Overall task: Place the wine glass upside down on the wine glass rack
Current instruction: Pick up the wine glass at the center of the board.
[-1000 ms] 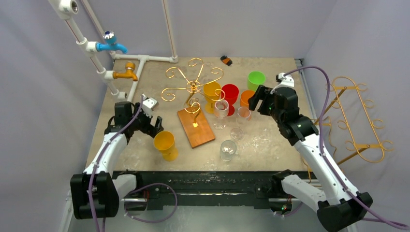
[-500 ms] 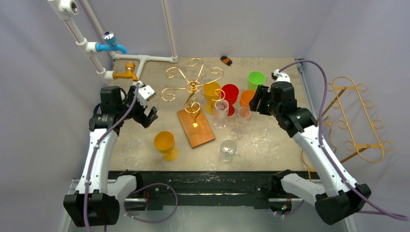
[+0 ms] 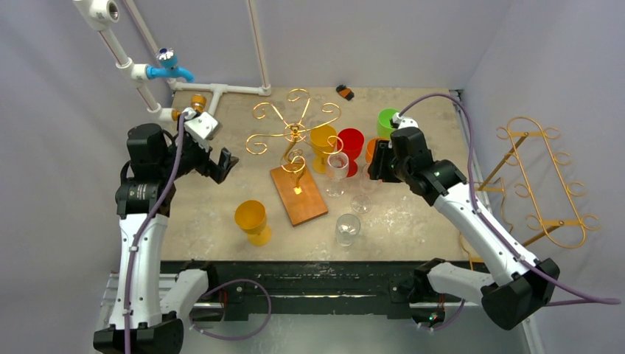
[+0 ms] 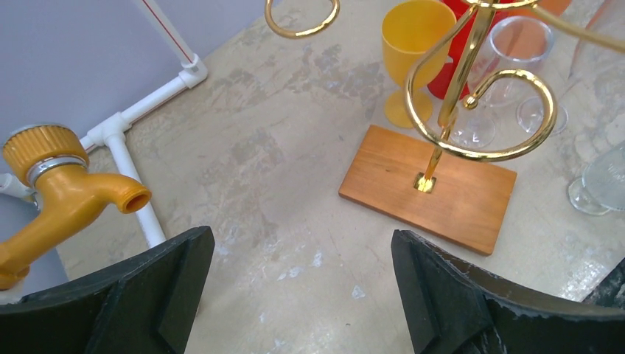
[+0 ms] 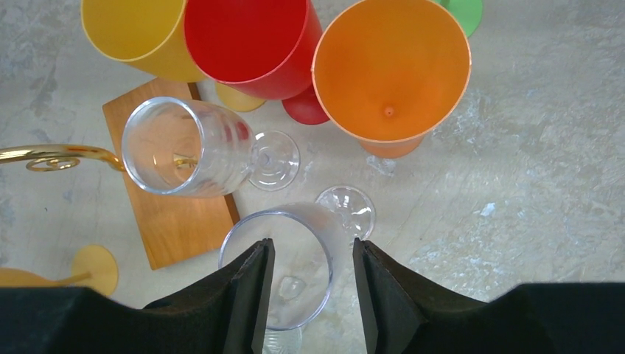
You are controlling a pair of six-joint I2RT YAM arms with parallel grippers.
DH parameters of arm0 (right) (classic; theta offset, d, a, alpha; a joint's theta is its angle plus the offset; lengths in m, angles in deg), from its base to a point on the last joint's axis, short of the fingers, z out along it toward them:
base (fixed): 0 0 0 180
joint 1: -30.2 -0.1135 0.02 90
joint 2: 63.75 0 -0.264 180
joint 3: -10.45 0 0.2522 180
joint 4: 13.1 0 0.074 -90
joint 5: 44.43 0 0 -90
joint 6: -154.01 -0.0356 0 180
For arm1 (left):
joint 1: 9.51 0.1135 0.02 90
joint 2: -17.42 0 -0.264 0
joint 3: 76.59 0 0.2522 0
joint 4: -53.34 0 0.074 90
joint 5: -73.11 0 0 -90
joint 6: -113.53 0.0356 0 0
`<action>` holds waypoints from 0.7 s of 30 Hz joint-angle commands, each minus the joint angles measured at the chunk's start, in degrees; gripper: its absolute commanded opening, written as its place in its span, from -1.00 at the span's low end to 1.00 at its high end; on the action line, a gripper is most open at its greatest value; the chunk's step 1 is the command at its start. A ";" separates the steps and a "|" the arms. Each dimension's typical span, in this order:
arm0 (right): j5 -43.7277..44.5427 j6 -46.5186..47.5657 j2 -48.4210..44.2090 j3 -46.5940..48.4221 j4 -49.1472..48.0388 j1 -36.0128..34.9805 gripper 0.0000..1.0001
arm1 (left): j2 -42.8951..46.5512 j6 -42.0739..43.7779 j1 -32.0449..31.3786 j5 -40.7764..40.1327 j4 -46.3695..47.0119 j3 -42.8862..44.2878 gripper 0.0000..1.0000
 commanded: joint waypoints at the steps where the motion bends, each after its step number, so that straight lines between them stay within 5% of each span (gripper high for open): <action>1: 1.98 0.59 -1.73 1.22 1.36 -0.18 -0.03 | 0.10 -5.84 0.18 0.59 1.33 3.87 1.00; 10: 3.47 1.82 -1.80 1.63 3.48 -0.15 -1.00 | -3.10 -6.45 0.18 6.99 -4.15 8.63 1.00; 21: 5.15 4.13 -6.18 20.42 14.81 -0.13 -1.00 | -2.92 -7.67 0.17 17.05 -9.09 14.28 1.00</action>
